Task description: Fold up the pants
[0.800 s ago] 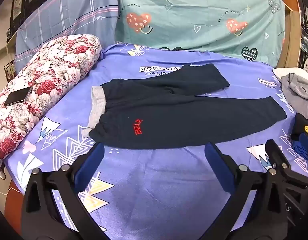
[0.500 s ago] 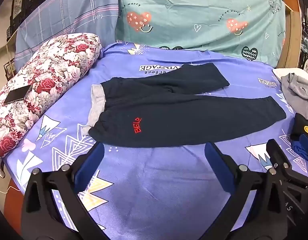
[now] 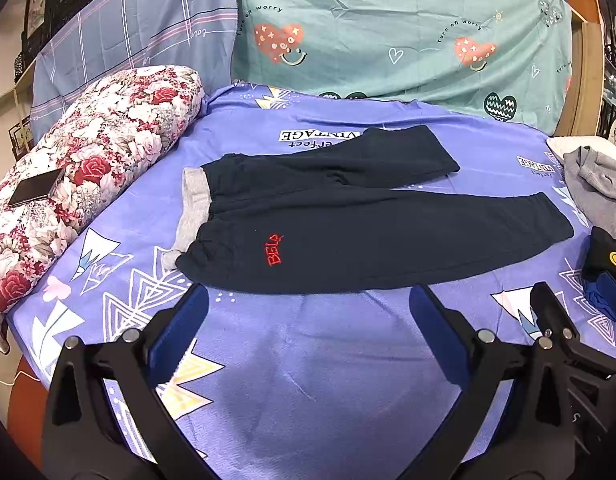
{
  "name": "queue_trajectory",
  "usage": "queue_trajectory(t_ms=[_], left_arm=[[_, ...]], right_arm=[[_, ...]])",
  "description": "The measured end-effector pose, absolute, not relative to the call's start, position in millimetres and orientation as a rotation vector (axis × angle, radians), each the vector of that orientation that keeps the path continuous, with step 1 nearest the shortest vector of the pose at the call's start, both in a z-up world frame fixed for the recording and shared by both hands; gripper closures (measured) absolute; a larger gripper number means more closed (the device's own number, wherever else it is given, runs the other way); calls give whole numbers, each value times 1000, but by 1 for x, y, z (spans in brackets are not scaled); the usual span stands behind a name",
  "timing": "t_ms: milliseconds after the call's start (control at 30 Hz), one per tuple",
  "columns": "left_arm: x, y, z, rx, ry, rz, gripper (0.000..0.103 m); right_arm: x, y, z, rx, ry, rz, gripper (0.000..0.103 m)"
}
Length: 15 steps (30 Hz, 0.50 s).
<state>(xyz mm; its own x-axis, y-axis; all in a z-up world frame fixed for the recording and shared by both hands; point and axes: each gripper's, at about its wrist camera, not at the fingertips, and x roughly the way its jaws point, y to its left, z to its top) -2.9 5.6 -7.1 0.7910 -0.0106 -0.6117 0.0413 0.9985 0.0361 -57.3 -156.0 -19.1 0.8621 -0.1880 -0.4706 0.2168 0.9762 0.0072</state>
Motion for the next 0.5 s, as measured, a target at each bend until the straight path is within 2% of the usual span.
queue_trajectory(t_ms=[500], left_arm=[[-5, 3, -7, 44, 653, -29, 2]], right_arm=[[-58, -155, -19, 59, 488, -214, 1]])
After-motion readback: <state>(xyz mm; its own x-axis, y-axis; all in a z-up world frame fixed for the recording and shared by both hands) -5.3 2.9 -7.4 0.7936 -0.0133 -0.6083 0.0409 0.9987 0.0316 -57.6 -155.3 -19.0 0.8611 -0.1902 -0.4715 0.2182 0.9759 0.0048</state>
